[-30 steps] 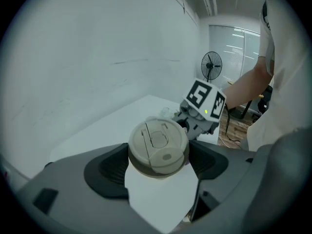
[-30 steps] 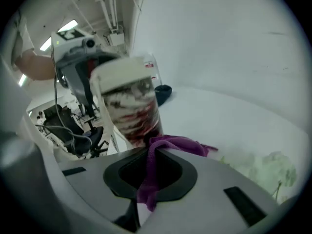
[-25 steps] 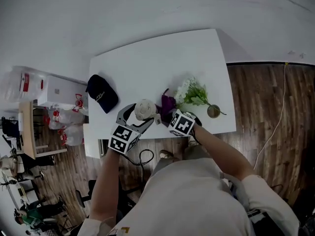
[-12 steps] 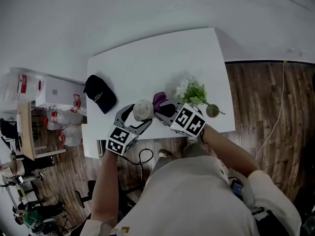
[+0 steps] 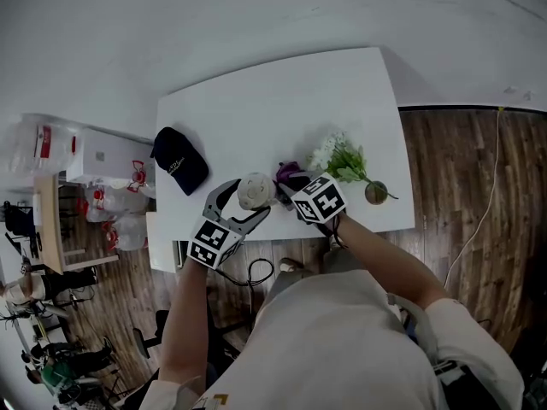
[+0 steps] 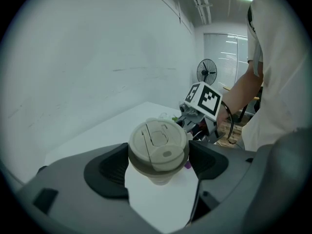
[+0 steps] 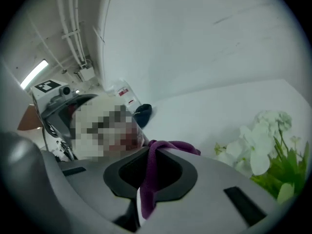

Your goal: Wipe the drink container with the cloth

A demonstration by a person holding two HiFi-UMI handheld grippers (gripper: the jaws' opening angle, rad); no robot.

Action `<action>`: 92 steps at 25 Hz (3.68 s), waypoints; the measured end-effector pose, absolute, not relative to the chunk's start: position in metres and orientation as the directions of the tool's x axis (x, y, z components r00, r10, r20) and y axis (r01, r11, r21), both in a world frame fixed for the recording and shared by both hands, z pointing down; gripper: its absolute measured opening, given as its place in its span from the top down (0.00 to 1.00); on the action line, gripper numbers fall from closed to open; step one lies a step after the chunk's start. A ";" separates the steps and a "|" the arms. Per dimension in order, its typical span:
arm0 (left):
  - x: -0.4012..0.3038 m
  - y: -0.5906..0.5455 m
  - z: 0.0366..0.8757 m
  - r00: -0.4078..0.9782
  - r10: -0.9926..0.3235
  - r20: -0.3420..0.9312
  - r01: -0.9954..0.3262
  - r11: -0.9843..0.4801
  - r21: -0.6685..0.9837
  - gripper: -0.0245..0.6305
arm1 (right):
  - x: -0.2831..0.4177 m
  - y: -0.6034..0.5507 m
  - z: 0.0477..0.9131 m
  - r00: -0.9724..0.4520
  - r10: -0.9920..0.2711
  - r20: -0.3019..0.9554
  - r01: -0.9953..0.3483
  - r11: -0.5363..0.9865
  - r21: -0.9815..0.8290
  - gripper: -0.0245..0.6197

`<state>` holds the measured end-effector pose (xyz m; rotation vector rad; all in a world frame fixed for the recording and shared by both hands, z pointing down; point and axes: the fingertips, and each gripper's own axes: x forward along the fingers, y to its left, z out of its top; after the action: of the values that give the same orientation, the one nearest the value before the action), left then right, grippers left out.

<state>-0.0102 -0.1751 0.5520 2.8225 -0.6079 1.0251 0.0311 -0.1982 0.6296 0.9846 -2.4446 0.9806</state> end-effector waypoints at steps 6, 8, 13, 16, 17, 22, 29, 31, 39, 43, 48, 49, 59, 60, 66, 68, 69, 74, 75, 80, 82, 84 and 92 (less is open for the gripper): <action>-0.009 -0.175 0.552 0.695 -0.338 0.634 -0.393 -0.918 -0.058 0.35 | 0.027 -0.182 0.664 -0.675 -0.422 0.605 -0.734 0.474 -0.487 0.88; -0.009 -0.176 0.552 0.695 -0.338 0.635 -0.396 -0.917 -0.055 0.35 | 0.024 -0.170 0.647 -0.704 -0.402 0.586 -0.705 0.498 -0.504 0.88; -0.010 -0.176 0.552 0.704 -0.338 0.625 -0.393 -0.918 -0.054 0.35 | 0.027 -0.167 0.570 -0.745 -0.527 0.409 -0.660 0.496 -0.564 0.88; -0.009 -0.175 0.552 0.702 -0.332 0.631 -0.384 -0.922 -0.058 0.35 | 0.035 -0.174 0.539 -0.745 -0.576 0.335 -0.637 0.466 -0.614 0.88; -0.009 -0.174 0.552 0.703 -0.330 0.630 -0.382 -0.923 -0.057 0.35 | 0.037 -0.176 0.536 -0.745 -0.579 0.331 -0.631 0.453 -0.629 0.88; -0.010 -0.175 0.552 0.721 -0.345 0.601 -0.395 -0.917 -0.053 0.35 | 0.039 -0.204 0.543 -0.724 -0.612 0.319 -0.628 0.393 -0.671 0.88; -0.010 -0.176 0.552 0.726 -0.351 0.591 -0.401 -0.915 -0.051 0.35 | 0.029 -0.243 0.595 -0.708 -0.625 0.330 -0.559 0.210 -0.802 0.88; -0.009 -0.177 0.552 0.726 -0.355 0.589 -0.404 -0.913 -0.052 0.35 | 0.031 -0.236 0.622 -0.696 -0.610 0.380 -0.565 0.138 -0.814 0.88; -0.010 -0.177 0.550 0.738 -0.358 0.572 -0.406 -0.912 -0.047 0.35 | 0.037 -0.173 0.644 -0.724 -0.558 0.405 -0.531 0.076 -0.844 0.88; -0.009 -0.175 0.551 0.745 -0.349 0.569 -0.394 -0.918 -0.048 0.35 | 0.037 -0.166 0.601 -0.764 -0.547 0.341 -0.537 0.247 -0.807 0.88; -0.009 -0.176 0.552 0.743 -0.359 0.565 -0.408 -0.912 -0.043 0.35 | 0.043 -0.178 0.547 -0.771 -0.554 0.314 -0.593 0.443 -0.672 0.88; -0.009 -0.176 0.552 0.742 -0.358 0.566 -0.407 -0.912 -0.043 0.35 | 0.044 -0.183 0.541 -0.764 -0.561 0.318 -0.609 0.466 -0.641 0.88; -0.010 -0.175 0.552 0.737 -0.370 0.565 -0.424 -0.905 -0.039 0.35 | 0.032 -0.225 0.605 -0.697 -0.564 0.443 -0.698 0.390 -0.601 0.88; -0.010 -0.175 0.552 0.737 -0.371 0.565 -0.425 -0.904 -0.039 0.35 | 0.032 -0.224 0.618 -0.691 -0.553 0.465 -0.705 0.375 -0.602 0.88; -0.010 -0.177 0.551 0.734 -0.379 0.564 -0.437 -0.899 -0.035 0.35 | 0.033 -0.191 0.665 -0.680 -0.472 0.561 -0.727 0.337 -0.598 0.88; -0.010 -0.177 0.552 0.735 -0.378 0.563 -0.438 -0.899 -0.033 0.35 | 0.029 -0.179 0.659 -0.698 -0.461 0.549 -0.712 0.367 -0.598 0.88; -0.011 -0.177 0.552 0.735 -0.378 0.562 -0.438 -0.899 -0.032 0.35 | 0.027 -0.175 0.652 -0.710 -0.459 0.534 -0.701 0.392 -0.596 0.88; -0.010 -0.177 0.552 0.743 -0.384 0.549 -0.440 -0.897 -0.032 0.35 | 0.021 -0.161 0.597 -0.761 -0.479 0.437 -0.647 0.520 -0.558 0.88; -0.010 -0.177 0.552 0.744 -0.386 0.545 -0.443 -0.896 -0.030 0.35 | 0.022 -0.161 0.586 -0.766 -0.489 0.416 -0.641 0.536 -0.550 0.88; -0.011 -0.176 0.552 0.748 -0.407 0.523 -0.473 -0.881 -0.010 0.35 | 0.037 -0.171 0.547 -0.739 -0.547 0.393 -0.671 0.551 -0.496 0.88; -0.009 -0.173 0.552 0.757 -0.409 0.510 -0.484 -0.875 0.017 0.35 | 0.048 -0.176 0.533 -0.712 -0.583 0.391 -0.699 0.535 -0.476 0.88; -0.009 -0.170 0.552 0.762 -0.410 0.501 -0.495 -0.868 0.043 0.34 | 0.057 -0.180 0.512 -0.689 -0.618 0.378 -0.720 0.527 -0.451 0.88; -0.024 -0.174 0.510 0.786 -0.443 0.431 -0.496 -0.868 0.011 0.35 | 0.074 -0.186 0.407 -0.641 -0.722 0.260 -0.762 0.557 -0.330 0.88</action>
<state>-0.0239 -0.1739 0.5096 2.8508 -0.7529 0.6407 0.0741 -0.1864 0.4067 1.2849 -2.6875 0.6407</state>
